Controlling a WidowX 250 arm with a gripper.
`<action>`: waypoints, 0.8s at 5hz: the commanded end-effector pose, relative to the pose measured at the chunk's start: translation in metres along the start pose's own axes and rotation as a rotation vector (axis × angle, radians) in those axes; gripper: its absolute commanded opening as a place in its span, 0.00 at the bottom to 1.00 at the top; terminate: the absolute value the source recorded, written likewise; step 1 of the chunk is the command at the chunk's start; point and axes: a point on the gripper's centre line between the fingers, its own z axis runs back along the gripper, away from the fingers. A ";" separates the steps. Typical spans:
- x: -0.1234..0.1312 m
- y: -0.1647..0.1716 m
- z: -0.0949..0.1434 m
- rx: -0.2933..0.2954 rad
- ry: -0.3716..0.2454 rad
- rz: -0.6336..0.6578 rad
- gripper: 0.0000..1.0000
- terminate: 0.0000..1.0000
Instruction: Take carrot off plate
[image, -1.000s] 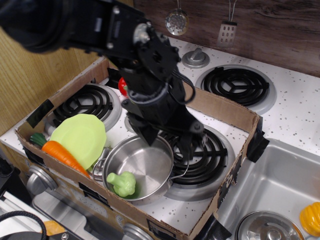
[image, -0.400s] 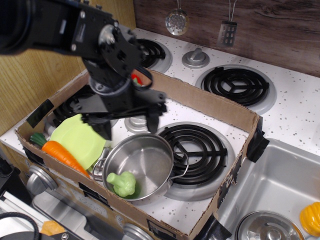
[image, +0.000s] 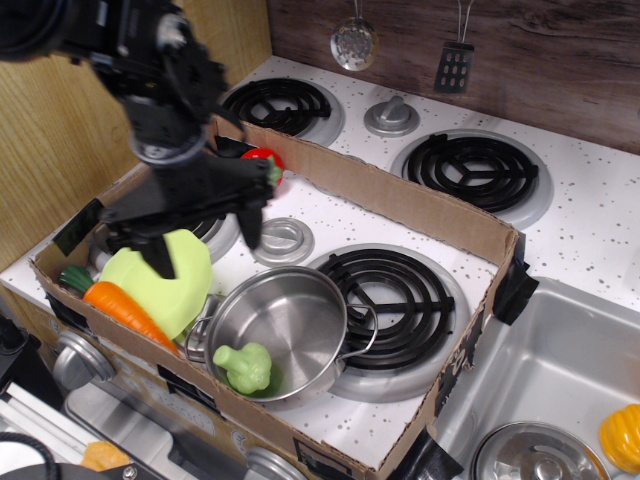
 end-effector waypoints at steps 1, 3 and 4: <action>0.013 0.029 0.002 0.111 -0.016 0.108 1.00 0.00; 0.019 0.049 -0.024 0.103 -0.024 0.112 1.00 0.00; 0.021 0.057 -0.037 0.102 -0.018 0.119 1.00 0.00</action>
